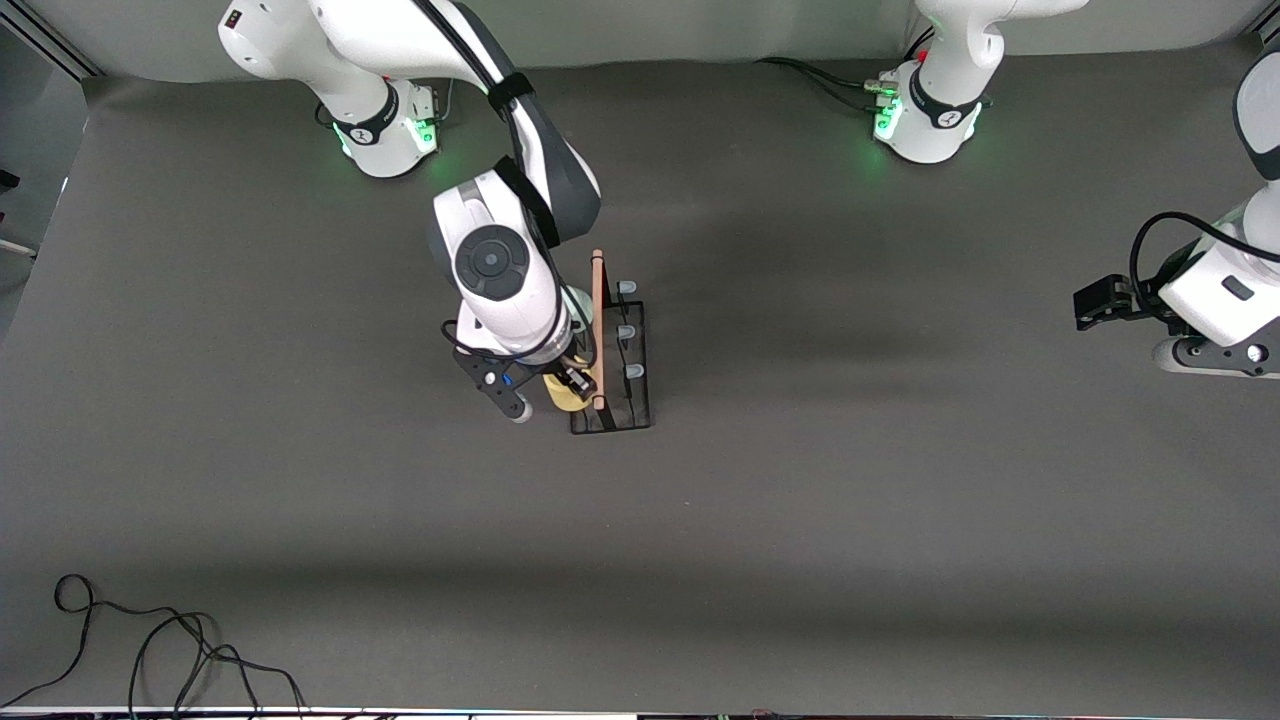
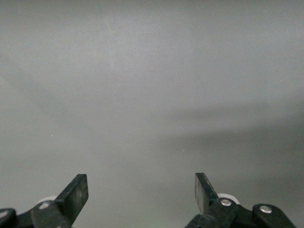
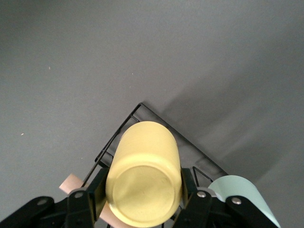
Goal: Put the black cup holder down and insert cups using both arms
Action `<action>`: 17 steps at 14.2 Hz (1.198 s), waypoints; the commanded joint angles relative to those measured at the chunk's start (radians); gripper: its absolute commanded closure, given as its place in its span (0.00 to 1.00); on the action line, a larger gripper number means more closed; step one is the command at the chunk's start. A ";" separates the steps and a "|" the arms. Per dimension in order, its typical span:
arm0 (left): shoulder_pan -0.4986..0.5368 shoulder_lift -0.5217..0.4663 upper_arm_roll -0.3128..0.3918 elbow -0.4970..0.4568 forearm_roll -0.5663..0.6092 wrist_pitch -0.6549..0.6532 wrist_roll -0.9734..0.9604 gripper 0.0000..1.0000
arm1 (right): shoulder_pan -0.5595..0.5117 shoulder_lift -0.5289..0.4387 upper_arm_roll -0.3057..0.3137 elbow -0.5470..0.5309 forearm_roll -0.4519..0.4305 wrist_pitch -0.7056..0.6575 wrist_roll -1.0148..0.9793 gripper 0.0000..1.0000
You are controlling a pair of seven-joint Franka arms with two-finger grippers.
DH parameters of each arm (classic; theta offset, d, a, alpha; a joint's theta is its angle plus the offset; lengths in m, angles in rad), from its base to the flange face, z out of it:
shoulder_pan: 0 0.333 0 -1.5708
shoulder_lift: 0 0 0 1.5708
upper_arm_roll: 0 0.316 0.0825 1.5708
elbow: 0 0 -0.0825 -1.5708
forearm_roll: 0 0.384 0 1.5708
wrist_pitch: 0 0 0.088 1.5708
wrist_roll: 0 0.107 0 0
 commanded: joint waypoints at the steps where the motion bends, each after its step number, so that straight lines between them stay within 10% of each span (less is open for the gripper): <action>1: 0.004 -0.027 -0.002 -0.021 -0.006 -0.004 0.017 0.00 | 0.010 0.002 -0.013 -0.002 0.022 0.010 0.021 0.00; 10: 0.004 -0.027 -0.002 -0.021 -0.006 -0.004 0.017 0.00 | -0.006 -0.102 -0.090 0.224 -0.001 -0.384 -0.025 0.00; 17: 0.004 -0.027 0.000 -0.021 -0.007 -0.006 0.017 0.00 | -0.013 -0.345 -0.128 0.150 -0.187 -0.530 -0.443 0.00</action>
